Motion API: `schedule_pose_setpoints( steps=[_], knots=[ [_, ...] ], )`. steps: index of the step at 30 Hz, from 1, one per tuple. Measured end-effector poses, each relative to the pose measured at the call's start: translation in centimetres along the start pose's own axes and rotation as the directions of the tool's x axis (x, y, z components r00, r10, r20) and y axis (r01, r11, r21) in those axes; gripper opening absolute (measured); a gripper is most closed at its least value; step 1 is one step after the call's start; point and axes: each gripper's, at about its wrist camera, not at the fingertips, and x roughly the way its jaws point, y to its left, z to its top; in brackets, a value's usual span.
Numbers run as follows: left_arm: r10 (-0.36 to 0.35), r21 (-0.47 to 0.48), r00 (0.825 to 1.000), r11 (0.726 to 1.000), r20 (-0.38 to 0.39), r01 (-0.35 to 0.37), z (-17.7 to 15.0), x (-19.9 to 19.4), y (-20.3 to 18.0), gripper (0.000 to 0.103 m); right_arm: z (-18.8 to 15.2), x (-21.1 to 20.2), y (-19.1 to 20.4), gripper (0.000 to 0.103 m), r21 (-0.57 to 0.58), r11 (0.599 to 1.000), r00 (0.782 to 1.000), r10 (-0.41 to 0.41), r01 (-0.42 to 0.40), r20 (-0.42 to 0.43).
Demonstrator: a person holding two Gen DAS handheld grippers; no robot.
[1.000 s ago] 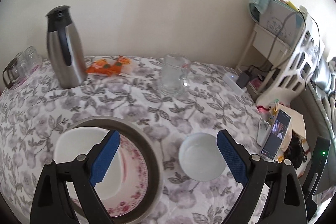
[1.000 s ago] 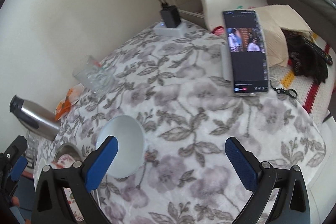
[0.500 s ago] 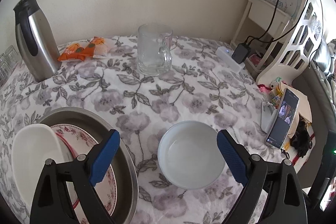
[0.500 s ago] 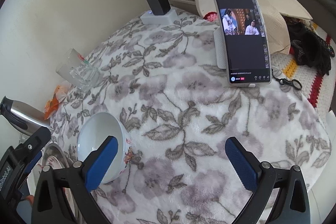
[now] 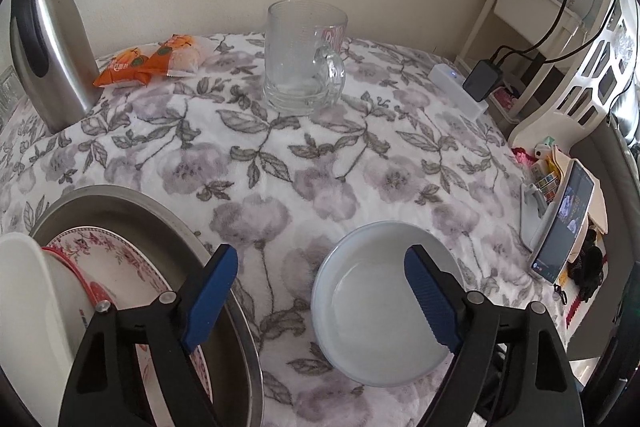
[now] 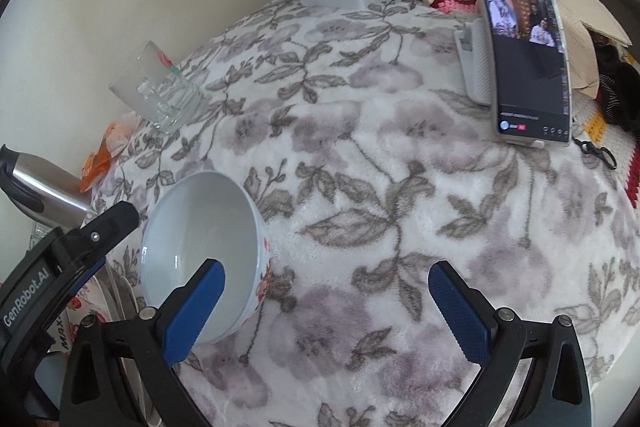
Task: Organize plates and bowls
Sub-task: 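Move both open grippers to the white round bowl, then close both grippers on the rim of the white round bowl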
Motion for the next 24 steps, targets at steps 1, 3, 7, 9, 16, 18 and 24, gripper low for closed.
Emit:
schedule_pose_setpoints(
  steps=[1,3,7,9,16,18,24],
  knots=[
    [-0.002,0.000,1.000,1.000,-0.006,0.002,0.0,0.3,0.1,0.083,0.0,0.2,0.1,0.103,-0.002,1.000,1.000,0.000,0.000,-0.002],
    [-0.007,0.002,1.000,1.000,-0.015,0.007,0.0,0.7,0.1,0.080,-0.1,0.4,0.3,0.102,-0.007,1.000,1.000,0.001,-0.001,-0.003],
    [-0.012,0.016,1.000,1.000,-0.028,0.013,-0.2,1.4,-0.1,0.077,-0.2,0.5,1.0,0.095,-0.025,1.000,1.000,0.016,-0.016,0.010],
    [-0.015,0.025,0.999,1.000,-0.036,0.016,-0.2,1.7,-0.3,0.073,-0.2,0.6,1.3,0.089,-0.029,0.999,1.000,0.023,-0.023,0.011],
    [-0.025,0.031,0.997,0.999,-0.071,0.027,-0.5,3.1,-0.3,0.059,-0.6,1.4,2.0,0.071,-0.042,0.998,0.999,0.052,-0.052,0.005],
    [-0.027,0.031,0.996,0.999,-0.079,0.029,-0.7,3.4,-0.3,0.053,-0.7,1.9,2.3,0.065,-0.048,0.997,0.998,0.056,-0.056,-0.008],
    [-0.023,0.047,0.996,0.999,-0.092,0.027,-0.9,4.1,-0.4,0.037,-0.9,2.7,3.0,0.043,-0.058,0.995,0.997,0.075,-0.077,-0.035]
  ],
)
